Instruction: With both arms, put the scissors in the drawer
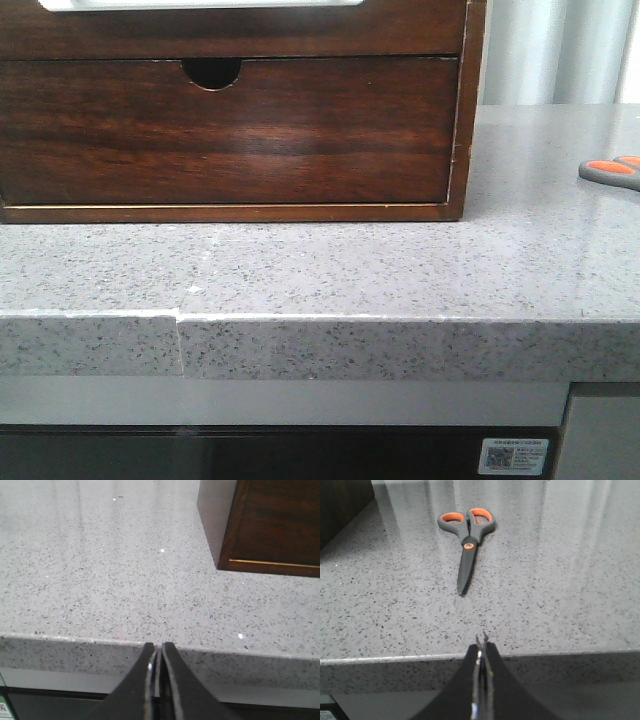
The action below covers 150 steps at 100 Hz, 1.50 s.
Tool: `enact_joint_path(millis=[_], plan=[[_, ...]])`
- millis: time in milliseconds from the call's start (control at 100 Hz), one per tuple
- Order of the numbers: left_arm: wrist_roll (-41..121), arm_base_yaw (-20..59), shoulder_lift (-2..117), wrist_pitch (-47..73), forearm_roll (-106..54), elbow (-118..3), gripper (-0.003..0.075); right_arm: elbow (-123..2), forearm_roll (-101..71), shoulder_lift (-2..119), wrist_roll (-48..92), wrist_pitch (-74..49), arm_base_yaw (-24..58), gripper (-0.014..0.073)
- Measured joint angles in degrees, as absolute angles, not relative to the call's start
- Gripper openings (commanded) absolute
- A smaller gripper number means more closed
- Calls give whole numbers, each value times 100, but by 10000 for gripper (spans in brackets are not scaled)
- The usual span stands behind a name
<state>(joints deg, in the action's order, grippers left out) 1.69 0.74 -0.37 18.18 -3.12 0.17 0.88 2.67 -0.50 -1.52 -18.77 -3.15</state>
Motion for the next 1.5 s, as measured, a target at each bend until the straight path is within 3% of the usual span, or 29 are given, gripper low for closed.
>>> enact_joint_path(millis=[800,1140,1500], plan=[[169,74,-37,902,69,17,-19,99,181,-50,-152,-630,-315,-60],[169,74,-37,1019,69,-78,-19,-29,-99,-24,-152,-1194,-191,-61],[169,74,427,1349,69,-810,-19,-835,-549,1101,-152,-1485,242,-61]])
